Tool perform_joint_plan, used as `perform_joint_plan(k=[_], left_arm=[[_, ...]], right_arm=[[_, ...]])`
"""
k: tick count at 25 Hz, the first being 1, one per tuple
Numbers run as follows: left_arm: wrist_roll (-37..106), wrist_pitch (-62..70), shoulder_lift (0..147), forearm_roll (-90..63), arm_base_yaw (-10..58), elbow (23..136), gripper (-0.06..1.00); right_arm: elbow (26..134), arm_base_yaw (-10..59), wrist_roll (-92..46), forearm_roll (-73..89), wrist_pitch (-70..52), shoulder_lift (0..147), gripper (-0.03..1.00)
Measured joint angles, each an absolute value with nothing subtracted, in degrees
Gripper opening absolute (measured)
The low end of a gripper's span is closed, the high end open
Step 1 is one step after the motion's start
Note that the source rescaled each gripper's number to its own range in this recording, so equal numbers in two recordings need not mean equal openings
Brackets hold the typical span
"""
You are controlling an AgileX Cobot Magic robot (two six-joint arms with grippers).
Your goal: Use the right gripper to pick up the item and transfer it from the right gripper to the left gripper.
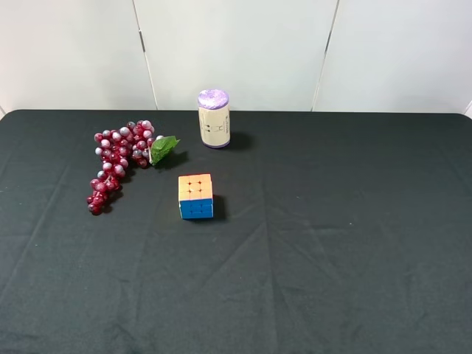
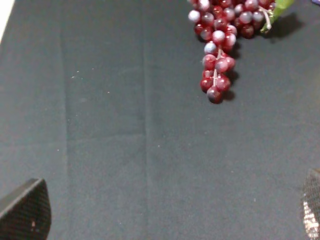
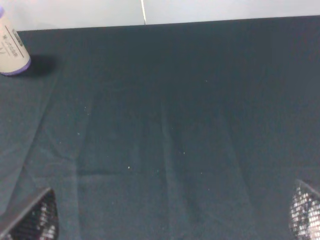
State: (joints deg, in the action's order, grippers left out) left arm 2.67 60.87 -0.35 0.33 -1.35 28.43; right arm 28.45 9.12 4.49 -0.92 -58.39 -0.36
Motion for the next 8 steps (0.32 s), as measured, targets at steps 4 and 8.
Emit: perform_joint_plan(k=[4, 8], left_arm=[[2.7, 60.9, -0.3, 0.3, -1.3, 28.4, 1.0], [2.7, 60.9, -0.3, 0.3, -1.3, 28.4, 1.0]], right_arm=[[28.5, 9.1, 4.5, -0.9, -58.4, -0.4, 1.0], [28.5, 9.1, 4.5, -0.9, -58.4, -0.4, 1.0]])
